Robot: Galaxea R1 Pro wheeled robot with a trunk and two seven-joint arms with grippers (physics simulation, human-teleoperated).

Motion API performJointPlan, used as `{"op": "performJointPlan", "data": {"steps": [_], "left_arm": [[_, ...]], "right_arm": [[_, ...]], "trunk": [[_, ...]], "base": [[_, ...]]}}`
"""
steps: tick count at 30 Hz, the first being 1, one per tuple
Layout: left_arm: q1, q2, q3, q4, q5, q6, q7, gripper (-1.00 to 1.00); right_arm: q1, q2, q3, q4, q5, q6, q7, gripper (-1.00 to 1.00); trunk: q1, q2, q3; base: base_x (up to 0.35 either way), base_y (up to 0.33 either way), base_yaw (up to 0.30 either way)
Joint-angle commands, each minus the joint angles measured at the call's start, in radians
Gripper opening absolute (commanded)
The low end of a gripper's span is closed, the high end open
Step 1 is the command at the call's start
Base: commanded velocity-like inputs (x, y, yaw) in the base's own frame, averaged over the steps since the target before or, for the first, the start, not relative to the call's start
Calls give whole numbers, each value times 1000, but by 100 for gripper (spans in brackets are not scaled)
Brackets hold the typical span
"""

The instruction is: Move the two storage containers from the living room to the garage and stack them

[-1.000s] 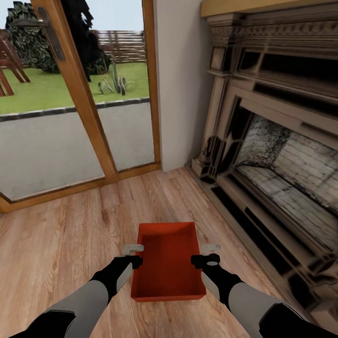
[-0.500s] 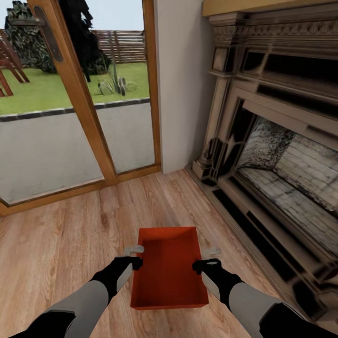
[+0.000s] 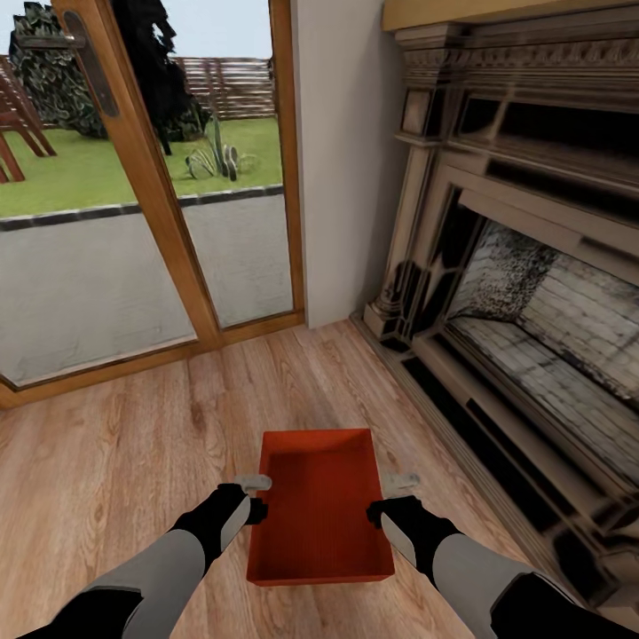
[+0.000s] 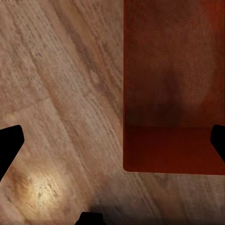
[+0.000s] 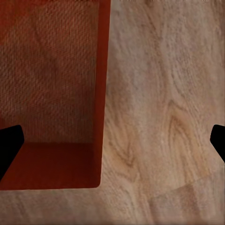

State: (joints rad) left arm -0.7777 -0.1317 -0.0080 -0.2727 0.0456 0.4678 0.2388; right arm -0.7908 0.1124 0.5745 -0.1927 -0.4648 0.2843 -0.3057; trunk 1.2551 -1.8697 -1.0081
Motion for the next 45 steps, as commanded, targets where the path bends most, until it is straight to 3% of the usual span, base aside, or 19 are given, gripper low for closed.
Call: {"op": "performJointPlan", "data": {"steps": [1, 12, 24, 29, 45], "left_arm": [[0, 0, -1, -2, 5, 5, 5, 100], [0, 1, -3, -1, 4, -43, 5, 100], [0, -1, -7, -9, 2, -44, 7, 100], [0, -4, -6, -9, 2, -44, 41, 100], [0, -1, -6, -8, 5, -44, 51, 100]], "right_arm": [[0, 0, 8, -2, -7, 4, -7, 100], [0, 0, 6, -1, -8, -83, -10, 100], [-1, 0, 5, -1, -8, -92, -10, 100], [0, 0, 5, -1, -8, -93, -10, 100], [0, -1, 5, -1, -8, -93, -10, 100]], "trunk": [[0, 0, -1], [0, 0, -1], [0, 0, -1], [0, 0, -1], [61, -112, -51]], "base": [[0, 0, 0], [0, 0, 0], [0, 0, 0], [0, 0, 0], [0, 0, 0]]}}
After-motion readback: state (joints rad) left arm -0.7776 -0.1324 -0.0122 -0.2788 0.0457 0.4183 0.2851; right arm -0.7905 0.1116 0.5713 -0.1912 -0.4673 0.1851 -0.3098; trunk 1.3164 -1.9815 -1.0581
